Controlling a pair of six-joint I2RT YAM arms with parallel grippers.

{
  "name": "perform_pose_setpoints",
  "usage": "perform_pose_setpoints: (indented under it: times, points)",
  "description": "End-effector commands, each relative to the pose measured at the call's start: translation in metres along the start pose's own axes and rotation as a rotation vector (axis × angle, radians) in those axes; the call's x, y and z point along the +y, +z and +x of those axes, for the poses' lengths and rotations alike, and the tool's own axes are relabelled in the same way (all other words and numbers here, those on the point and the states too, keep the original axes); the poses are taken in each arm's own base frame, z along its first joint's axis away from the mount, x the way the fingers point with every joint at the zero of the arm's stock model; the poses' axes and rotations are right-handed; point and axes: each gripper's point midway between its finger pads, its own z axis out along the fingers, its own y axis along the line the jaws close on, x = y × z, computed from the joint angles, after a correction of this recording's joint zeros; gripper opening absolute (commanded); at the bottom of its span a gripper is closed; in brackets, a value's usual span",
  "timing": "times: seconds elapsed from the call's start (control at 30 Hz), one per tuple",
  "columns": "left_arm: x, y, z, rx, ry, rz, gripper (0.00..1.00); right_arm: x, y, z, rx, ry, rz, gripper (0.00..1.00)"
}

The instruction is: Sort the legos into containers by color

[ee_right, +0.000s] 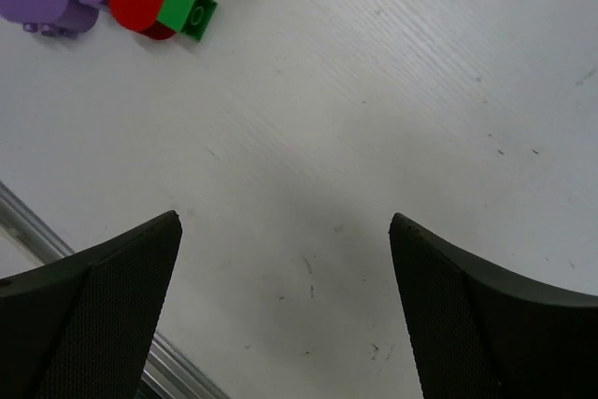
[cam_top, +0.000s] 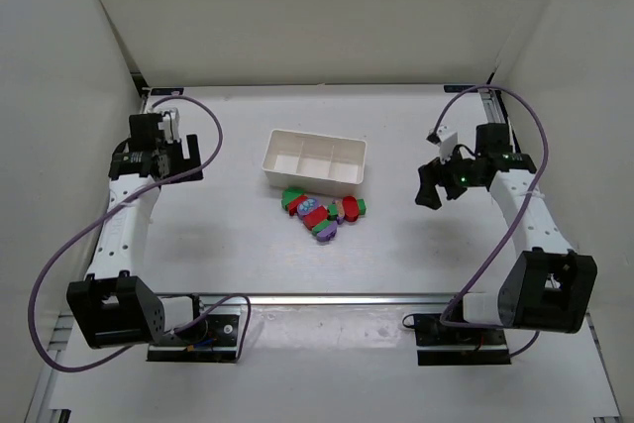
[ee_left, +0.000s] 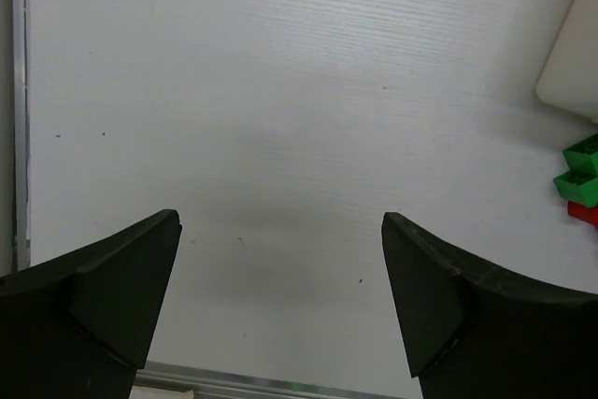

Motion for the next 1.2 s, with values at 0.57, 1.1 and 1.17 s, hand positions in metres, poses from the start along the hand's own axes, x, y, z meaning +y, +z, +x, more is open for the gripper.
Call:
perform_pose_setpoints:
  times: [0.57,1.1,1.17]
  points:
    - [-0.067,-0.004,0.004,0.123,0.181,0.497,0.99,0.103,0.084,0.016,-0.080,-0.754,-0.534,0.78]
    - [-0.060,0.014,0.003,0.162,0.157,0.487,0.99,0.079,0.143,-0.009,-0.044,-0.829,-0.546,0.82]
    - [-0.060,0.015,0.001,0.161,0.157,0.489,0.99,0.076,0.151,-0.009,-0.032,-0.834,-0.550,0.82]
